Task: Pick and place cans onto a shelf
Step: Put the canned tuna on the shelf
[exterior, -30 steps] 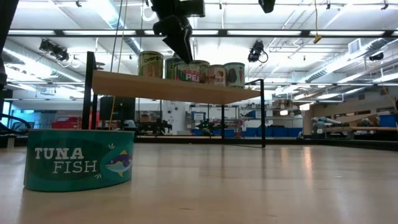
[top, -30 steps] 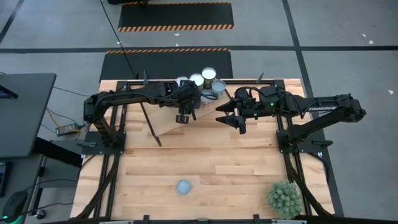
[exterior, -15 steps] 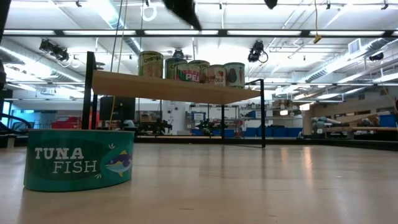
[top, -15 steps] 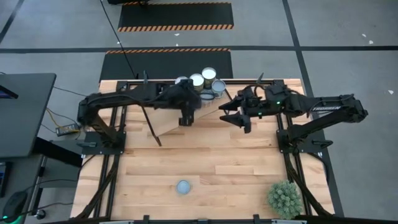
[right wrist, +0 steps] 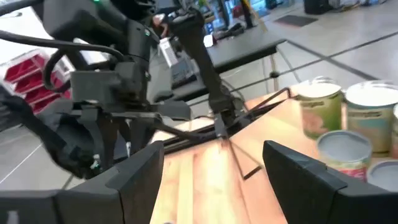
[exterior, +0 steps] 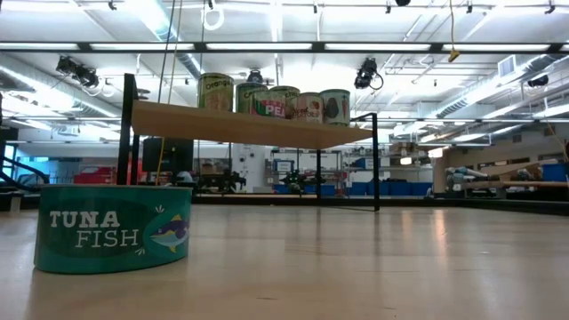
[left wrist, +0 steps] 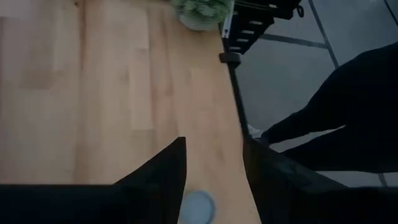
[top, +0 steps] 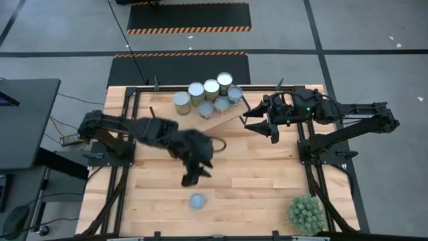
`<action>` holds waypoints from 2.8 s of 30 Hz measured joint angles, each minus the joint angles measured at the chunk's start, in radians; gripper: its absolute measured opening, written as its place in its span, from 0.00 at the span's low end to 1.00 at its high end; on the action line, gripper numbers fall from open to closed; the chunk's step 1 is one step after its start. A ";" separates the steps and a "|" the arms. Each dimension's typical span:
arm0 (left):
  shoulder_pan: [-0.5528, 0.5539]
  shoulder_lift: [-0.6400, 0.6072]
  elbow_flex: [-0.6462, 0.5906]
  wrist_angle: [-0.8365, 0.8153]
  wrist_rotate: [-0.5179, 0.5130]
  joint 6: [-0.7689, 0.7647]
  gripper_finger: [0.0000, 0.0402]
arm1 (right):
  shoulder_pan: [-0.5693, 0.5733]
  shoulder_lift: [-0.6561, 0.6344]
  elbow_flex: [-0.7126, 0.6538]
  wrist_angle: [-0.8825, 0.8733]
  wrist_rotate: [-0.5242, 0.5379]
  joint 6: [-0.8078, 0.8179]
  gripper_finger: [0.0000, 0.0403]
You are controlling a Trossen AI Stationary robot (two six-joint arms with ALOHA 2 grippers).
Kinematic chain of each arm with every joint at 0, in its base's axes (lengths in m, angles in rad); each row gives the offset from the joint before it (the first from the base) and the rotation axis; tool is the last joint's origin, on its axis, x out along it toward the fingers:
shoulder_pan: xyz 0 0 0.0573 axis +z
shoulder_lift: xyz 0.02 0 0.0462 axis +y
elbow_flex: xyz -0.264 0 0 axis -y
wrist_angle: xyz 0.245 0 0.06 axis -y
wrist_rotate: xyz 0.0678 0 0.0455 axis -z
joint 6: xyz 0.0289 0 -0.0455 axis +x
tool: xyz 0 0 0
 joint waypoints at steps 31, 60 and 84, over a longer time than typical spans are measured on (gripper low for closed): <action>-0.434 0.434 0.000 -0.085 -0.337 -0.484 0.48 | 0.071 0.001 0.000 -0.053 -0.025 -0.021 0.70; -0.451 0.579 -0.001 -0.139 -0.446 -0.338 0.31 | 0.071 0.001 0.000 -0.037 -0.016 0.004 0.70; -0.423 0.573 -0.005 -0.186 -0.457 -0.313 0.01 | 0.071 0.001 0.000 -0.024 -0.019 0.004 0.70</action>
